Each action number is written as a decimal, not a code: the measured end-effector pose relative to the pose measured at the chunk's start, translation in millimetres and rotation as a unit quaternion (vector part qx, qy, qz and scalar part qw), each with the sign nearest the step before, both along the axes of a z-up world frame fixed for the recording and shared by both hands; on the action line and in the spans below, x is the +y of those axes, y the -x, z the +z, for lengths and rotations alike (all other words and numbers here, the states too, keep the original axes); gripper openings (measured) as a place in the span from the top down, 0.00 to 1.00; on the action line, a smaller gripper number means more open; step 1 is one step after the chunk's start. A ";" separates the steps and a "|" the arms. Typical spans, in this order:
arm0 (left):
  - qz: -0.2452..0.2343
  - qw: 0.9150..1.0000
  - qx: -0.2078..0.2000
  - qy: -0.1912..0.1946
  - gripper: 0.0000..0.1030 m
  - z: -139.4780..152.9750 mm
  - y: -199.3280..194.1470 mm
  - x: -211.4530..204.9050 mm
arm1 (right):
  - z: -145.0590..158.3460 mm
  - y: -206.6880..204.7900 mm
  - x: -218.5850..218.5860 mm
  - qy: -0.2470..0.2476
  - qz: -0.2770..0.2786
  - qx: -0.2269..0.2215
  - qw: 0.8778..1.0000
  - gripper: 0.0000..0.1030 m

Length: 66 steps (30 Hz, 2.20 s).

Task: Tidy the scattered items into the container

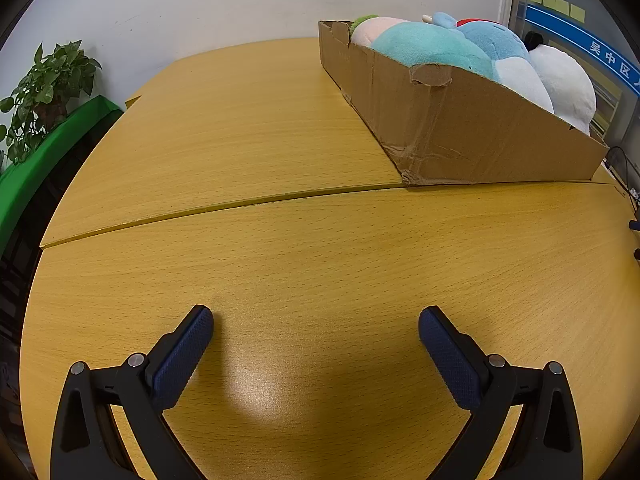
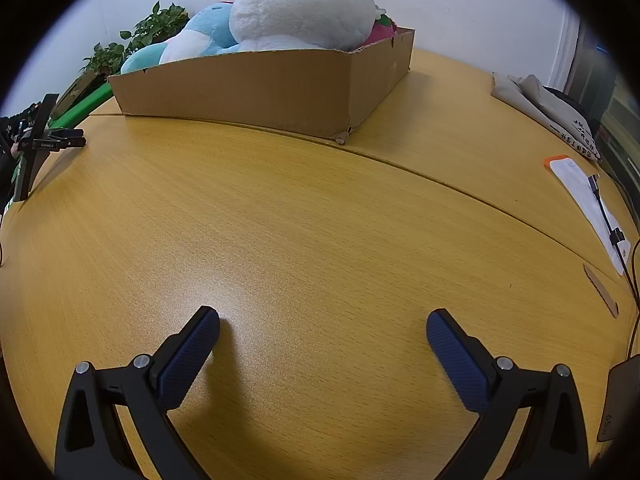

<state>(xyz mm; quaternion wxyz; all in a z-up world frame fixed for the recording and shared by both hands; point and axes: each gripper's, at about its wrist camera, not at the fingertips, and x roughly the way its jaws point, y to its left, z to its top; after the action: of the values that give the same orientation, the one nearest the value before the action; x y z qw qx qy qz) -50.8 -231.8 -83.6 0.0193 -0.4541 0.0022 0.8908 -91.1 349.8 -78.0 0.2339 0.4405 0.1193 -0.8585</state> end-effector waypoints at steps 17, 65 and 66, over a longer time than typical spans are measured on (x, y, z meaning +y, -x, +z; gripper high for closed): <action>0.001 1.000 0.001 0.000 0.00 -1.5 -1.6 1.5 | 2.9 -5.6 12.8 0.000 0.075 0.002 0.997 0.00; 0.006 1.000 0.001 0.001 0.00 -3.8 -3.3 2.9 | 2.7 -7.4 12.2 -0.001 0.076 0.003 0.997 0.00; 0.006 1.000 0.001 0.001 0.00 -3.7 -3.0 3.0 | 2.8 -7.5 12.2 -0.001 0.076 0.004 0.997 0.00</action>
<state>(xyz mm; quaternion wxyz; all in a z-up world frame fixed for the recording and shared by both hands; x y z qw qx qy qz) -47.7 -228.8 -87.3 0.0140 -0.4530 0.0004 0.8914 -83.6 361.9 -75.2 0.2972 0.4275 0.1540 -0.8397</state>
